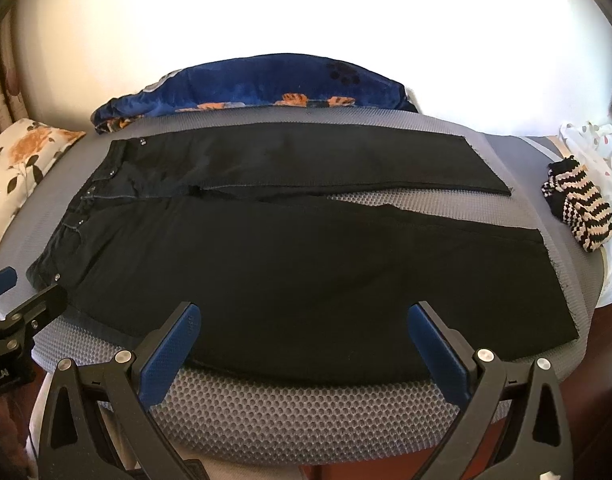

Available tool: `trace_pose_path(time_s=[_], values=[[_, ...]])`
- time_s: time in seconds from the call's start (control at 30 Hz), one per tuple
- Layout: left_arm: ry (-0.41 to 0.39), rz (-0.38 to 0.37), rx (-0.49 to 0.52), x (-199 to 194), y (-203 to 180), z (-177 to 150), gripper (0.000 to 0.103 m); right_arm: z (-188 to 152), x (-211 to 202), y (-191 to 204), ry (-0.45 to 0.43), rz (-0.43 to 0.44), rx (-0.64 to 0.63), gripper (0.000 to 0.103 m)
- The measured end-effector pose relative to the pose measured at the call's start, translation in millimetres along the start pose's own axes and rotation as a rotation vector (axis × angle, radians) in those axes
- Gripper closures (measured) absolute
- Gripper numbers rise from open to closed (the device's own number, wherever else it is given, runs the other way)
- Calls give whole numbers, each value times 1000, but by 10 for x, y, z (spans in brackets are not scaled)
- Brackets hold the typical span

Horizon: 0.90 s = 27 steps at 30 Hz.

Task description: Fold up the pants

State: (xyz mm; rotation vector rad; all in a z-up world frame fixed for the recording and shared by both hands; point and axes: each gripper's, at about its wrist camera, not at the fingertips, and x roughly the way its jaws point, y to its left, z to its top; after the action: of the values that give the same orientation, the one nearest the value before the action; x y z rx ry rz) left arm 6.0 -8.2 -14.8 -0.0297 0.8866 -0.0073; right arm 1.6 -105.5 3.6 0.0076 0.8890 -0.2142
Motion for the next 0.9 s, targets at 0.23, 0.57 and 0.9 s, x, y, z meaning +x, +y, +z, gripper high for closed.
trace_pose_path(time_s=[0.23, 0.57, 0.9], values=[[-8, 16, -9, 120, 182, 144, 0, 7, 11, 61, -39, -6, -35, 0], [-37, 31, -60, 422, 740, 754, 4, 387, 114, 67, -36, 35, -59, 1], [48, -142, -162, 1238, 1703, 1659, 51, 1054, 419, 38, -66, 157, -31, 7]])
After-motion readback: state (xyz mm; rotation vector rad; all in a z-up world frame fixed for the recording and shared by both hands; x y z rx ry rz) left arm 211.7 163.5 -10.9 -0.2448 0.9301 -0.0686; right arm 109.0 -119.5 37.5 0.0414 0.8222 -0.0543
